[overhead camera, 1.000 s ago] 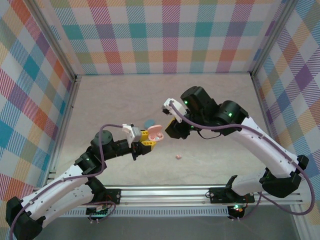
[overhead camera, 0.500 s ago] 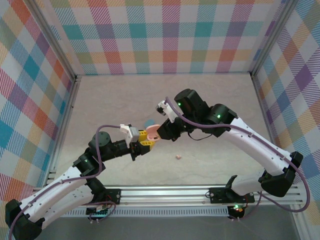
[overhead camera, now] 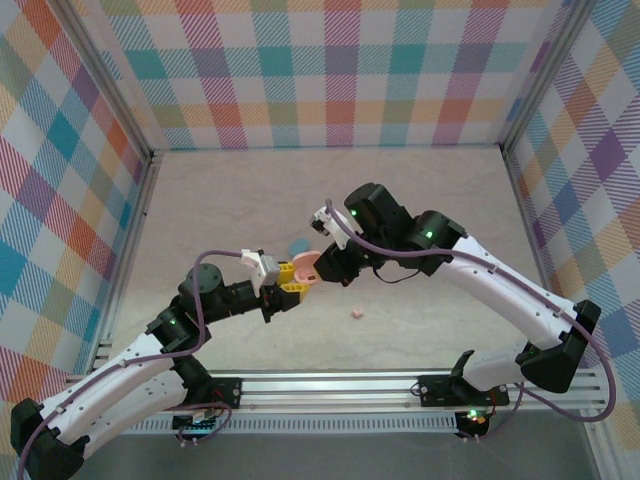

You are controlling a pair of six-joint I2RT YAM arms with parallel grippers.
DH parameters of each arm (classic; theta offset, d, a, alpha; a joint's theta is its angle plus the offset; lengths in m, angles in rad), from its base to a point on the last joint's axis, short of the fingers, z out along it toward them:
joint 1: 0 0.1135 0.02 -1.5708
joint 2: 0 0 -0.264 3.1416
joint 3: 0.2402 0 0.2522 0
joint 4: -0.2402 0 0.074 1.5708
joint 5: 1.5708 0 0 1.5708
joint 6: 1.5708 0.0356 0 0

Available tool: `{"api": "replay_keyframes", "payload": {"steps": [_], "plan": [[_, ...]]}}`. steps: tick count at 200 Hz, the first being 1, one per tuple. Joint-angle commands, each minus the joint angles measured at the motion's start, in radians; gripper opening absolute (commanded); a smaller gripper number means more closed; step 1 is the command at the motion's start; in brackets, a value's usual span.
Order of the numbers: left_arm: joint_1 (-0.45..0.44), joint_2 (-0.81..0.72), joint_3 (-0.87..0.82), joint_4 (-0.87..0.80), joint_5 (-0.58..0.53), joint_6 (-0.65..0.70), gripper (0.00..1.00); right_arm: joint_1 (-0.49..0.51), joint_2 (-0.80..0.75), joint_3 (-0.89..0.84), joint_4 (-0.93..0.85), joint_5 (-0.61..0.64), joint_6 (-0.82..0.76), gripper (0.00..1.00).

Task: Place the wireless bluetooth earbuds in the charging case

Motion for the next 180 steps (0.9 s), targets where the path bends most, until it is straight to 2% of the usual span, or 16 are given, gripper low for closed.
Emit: {"api": "replay_keyframes", "payload": {"steps": [1,58,110,141,180], "plan": [[-0.014,-0.015,0.009,0.065,0.007,-0.009,0.22,0.001,-0.022,-0.031,-0.030,0.028,-0.040,0.16],[-0.014,-0.015,0.006,0.071,0.009,-0.008,0.22,-0.006,-0.067,-0.016,0.006,0.024,-0.024,0.21],[-0.013,-0.048,-0.055,0.159,-0.006,0.009,0.22,-0.069,-0.162,-0.012,0.063,-0.013,0.046,0.22],[-0.013,-0.055,-0.049,0.169,-0.022,0.053,0.22,-0.122,-0.184,-0.035,0.084,-0.049,0.071,0.22],[-0.013,-0.053,-0.020,0.163,-0.096,0.151,0.22,-0.160,-0.156,-0.048,0.128,-0.131,0.095,0.22]]}}
